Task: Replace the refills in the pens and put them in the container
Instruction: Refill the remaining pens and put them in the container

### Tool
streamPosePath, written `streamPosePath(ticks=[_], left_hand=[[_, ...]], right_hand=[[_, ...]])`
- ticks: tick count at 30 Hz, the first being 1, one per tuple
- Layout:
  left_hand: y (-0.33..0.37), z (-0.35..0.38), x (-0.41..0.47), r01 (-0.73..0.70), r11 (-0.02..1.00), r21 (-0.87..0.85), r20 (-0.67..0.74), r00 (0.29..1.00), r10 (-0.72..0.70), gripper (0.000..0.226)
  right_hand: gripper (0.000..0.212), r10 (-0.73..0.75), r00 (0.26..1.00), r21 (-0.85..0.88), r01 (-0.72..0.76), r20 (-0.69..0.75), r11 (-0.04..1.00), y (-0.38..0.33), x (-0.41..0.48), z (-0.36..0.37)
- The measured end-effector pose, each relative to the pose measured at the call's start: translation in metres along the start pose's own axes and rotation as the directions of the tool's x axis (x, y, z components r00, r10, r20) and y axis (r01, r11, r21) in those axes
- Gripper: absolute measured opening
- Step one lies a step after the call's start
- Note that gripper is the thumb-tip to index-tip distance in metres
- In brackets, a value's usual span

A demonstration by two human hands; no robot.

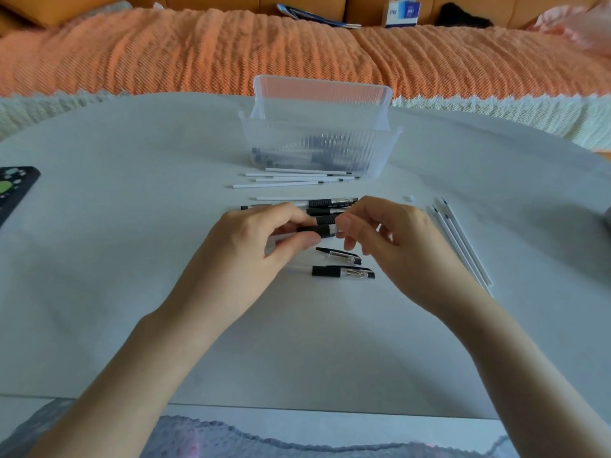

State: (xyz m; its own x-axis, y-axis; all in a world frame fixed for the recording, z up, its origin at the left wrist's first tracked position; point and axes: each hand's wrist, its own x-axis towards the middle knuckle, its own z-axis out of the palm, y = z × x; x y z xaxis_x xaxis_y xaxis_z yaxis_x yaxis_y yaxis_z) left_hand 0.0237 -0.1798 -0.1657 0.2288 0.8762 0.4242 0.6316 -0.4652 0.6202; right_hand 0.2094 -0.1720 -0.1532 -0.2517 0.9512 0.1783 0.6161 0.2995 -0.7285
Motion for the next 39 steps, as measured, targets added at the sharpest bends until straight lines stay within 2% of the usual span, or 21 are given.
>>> streamPosePath(ticks=[7, 10, 15, 19, 24, 28, 31, 39], left_hand=[[-0.001, -0.001, -0.001, 0.008, 1.000, 0.027, 0.003, 1.000, -0.008, 0.015], [-0.003, -0.005, -0.001, 0.062, 0.997, 0.046, -0.011, 0.998, -0.062, 0.011], [-0.006, -0.008, 0.000, 0.120, 0.991, 0.066, -0.036, 0.992, -0.118, 0.016], [-0.005, -0.008, -0.001, 0.125, 0.989, 0.074, -0.021, 0.992, -0.124, 0.019], [-0.006, -0.008, 0.000, 0.116, 0.991, 0.070, -0.018, 0.993, -0.115, 0.018], [-0.006, -0.008, -0.001, 0.107, 0.991, 0.076, -0.015, 0.994, -0.106, 0.014], [-0.006, -0.009, -0.001, 0.101, 0.992, 0.082, -0.016, 0.995, -0.100, 0.014], [-0.006, -0.008, -0.002, 0.111, 0.992, 0.066, 0.004, 0.994, -0.111, 0.009]], right_hand=[[0.034, 0.052, 0.998, -0.012, -0.051, 0.029, 0.999, 0.003, 0.001, 0.000], [0.042, 0.078, 0.997, 0.018, -0.079, 0.026, 0.997, 0.006, 0.002, -0.008], [0.004, 0.075, 0.993, -0.139, -0.062, 0.087, 0.988, 0.016, 0.000, -0.010], [0.006, 0.069, 0.984, -0.177, -0.039, 0.164, 0.983, 0.016, 0.000, -0.006], [0.001, 0.045, 0.993, -0.239, -0.017, 0.109, 0.971, 0.017, 0.001, -0.007], [0.012, 0.033, 0.999, -0.102, -0.031, 0.020, 0.994, 0.015, 0.002, -0.014], [0.020, 0.053, 0.999, 0.017, -0.053, 0.011, 0.998, 0.014, 0.004, -0.022], [0.009, 0.033, 0.999, 0.053, -0.034, 0.015, 0.998, 0.009, 0.002, -0.018]])
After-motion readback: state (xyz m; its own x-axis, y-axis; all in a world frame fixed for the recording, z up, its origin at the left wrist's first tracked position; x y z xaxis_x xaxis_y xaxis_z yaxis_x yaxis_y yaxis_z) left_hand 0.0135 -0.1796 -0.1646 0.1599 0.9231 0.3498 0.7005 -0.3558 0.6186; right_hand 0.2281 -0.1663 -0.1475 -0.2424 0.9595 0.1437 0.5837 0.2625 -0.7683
